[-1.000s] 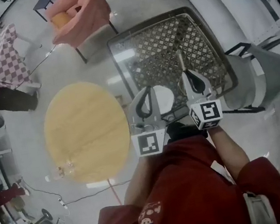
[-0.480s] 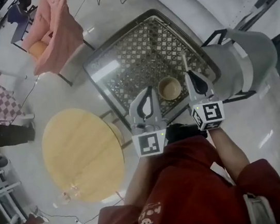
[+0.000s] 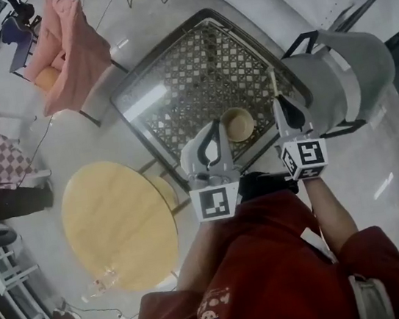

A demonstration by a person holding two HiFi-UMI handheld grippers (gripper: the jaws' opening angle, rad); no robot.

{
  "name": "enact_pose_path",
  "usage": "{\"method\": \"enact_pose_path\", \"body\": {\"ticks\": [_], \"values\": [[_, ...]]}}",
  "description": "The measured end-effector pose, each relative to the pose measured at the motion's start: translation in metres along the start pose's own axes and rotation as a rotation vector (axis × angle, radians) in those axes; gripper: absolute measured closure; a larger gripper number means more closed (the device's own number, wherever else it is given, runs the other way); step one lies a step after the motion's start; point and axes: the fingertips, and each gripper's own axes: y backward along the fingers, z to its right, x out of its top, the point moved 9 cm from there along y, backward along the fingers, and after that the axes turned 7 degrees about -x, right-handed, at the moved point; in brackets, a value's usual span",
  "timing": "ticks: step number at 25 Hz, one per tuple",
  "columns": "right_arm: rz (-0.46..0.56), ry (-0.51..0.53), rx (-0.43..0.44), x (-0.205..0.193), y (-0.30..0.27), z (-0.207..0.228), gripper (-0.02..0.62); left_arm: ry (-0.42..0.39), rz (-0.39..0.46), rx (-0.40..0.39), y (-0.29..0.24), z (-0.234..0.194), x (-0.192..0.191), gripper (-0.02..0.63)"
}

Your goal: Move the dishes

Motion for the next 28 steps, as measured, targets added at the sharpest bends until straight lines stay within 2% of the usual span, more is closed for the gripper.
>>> {"method": "enact_pose_path", "body": {"ticks": [11, 17, 23, 28], "values": [[-0.084, 0.000, 0.008, -0.021, -0.020, -0.002, 0.571, -0.002, -0.024, -0.008, -0.002, -0.002, -0.004, 0.598], [-0.248, -0.015, 0.053, -0.041, -0.045, 0.002, 0.571, 0.014, -0.033, 0.001, -0.007, -0.004, -0.008, 0.598], [-0.333, 0.033, 0.046, -0.063, -0.059, 0.000, 0.571, 0.015, -0.075, 0.002, -0.008, -0.008, -0.018, 0.598], [-0.419, 0.029, 0.039, -0.088, -0.067, 0.005, 0.571, 0.038, -0.099, 0.013, -0.014, -0.005, -0.029, 0.598]]}}
